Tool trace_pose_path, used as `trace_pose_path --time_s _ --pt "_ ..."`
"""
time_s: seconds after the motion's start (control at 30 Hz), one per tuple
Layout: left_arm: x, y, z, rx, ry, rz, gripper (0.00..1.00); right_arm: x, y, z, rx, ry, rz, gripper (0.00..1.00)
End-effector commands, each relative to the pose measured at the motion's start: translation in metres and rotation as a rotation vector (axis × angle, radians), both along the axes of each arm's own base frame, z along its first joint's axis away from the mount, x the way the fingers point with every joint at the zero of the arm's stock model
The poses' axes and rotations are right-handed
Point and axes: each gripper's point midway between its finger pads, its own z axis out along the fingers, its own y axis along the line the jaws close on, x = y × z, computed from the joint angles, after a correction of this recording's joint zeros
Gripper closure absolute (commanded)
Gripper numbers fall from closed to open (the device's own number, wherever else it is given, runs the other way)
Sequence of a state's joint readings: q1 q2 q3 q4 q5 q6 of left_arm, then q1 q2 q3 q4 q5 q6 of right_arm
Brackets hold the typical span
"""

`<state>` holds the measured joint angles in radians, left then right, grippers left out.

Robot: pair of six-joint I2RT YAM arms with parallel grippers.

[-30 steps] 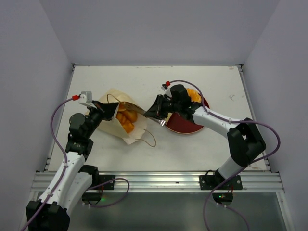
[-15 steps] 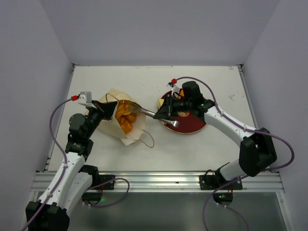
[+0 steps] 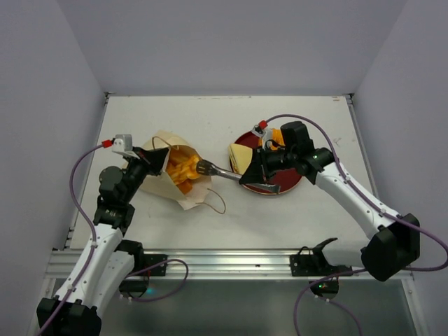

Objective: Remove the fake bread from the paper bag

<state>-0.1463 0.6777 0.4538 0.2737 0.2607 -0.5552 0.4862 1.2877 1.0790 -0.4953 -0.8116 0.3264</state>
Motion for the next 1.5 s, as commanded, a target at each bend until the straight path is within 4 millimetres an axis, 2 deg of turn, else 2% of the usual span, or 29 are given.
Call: trace_pose_path --time_s 0.0,0.27,0.6,0.97,1.47 --pt "0.000 0.007 0.023 0.022 -0.075 0.037 1.00 -0.018 -0.011 0.023 0.005 -0.107 0.092 1.00" --pt "-0.004 0.008 0.019 0.032 -0.074 0.042 1.00 -0.030 -0.040 0.039 -0.085 -0.355 0.121 1.00" --pt "-0.007 0.013 0.019 0.068 -0.074 0.058 1.00 -0.051 -0.058 0.061 -0.058 -0.420 0.164 1.00" --pt "-0.007 0.018 0.017 0.104 -0.063 0.081 1.00 -0.042 -0.086 0.089 -0.037 -0.460 0.073 1.00" --pt "-0.006 0.026 0.014 0.167 -0.057 0.117 1.00 -0.029 -0.123 0.121 0.044 -0.414 -0.033 1.00"
